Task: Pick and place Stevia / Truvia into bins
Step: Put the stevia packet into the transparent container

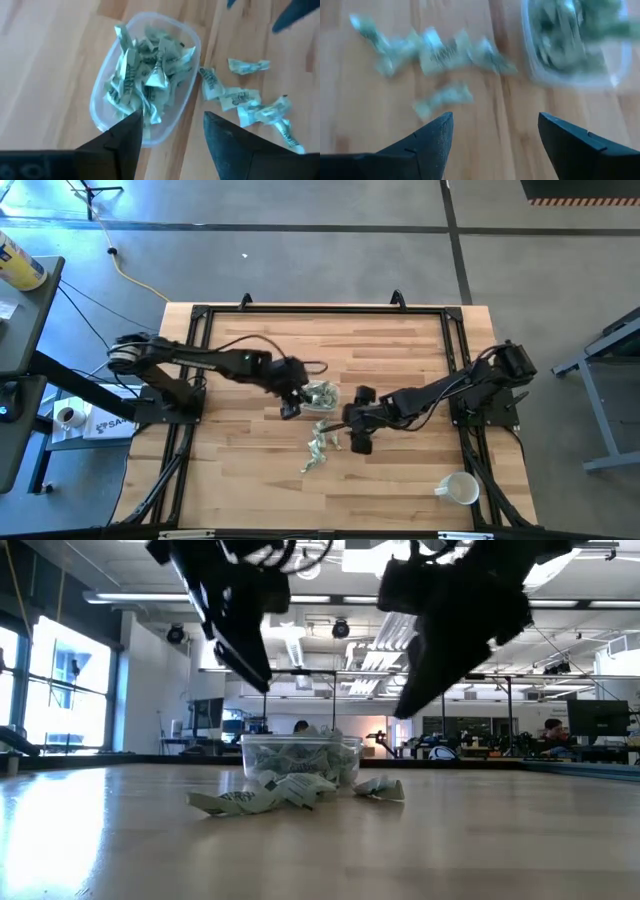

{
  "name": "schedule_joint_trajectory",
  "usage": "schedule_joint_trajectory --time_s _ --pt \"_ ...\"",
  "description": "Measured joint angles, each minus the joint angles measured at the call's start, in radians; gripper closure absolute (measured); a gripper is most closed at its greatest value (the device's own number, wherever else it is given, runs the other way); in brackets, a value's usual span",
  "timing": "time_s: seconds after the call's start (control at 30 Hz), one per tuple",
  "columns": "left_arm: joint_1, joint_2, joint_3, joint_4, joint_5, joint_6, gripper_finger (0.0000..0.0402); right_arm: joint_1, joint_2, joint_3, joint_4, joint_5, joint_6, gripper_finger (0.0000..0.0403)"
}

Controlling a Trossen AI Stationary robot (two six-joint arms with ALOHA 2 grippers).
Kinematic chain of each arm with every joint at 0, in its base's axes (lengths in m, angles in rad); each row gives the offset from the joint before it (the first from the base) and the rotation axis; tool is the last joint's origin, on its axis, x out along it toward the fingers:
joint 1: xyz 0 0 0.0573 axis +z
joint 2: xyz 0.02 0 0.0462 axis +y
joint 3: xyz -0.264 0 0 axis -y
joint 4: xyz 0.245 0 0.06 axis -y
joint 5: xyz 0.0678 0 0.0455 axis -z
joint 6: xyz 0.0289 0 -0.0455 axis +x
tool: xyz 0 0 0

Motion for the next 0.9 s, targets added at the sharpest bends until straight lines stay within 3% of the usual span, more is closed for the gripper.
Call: schedule_joint_trajectory --time_s 0.13,0.33,0.57,0.73,0.9 --pt "-0.097 -0.060 -0.001 -0.085 -0.133 -0.040 0.0184 0.000 0.068 0.025 0.070 -0.018 0.068 0.0121" --pt "-0.204 -0.070 -0.002 -0.169 -0.227 -0.126 0.0225 0.045 0.185 0.102 0.064 0.023 0.302 0.0121" --pt "-0.250 -0.066 -0.002 -0.212 -0.254 -0.169 0.0251 0.139 0.261 0.153 0.000 0.130 0.534 0.0121" --pt "-0.248 -0.069 -0.002 -0.228 -0.265 -0.169 0.0264 0.144 0.300 0.154 -0.033 0.219 0.590 0.0121" --pt "-0.248 -0.069 -0.002 -0.252 -0.266 -0.170 0.0268 0.136 0.327 0.156 -0.025 0.235 0.609 0.0121"
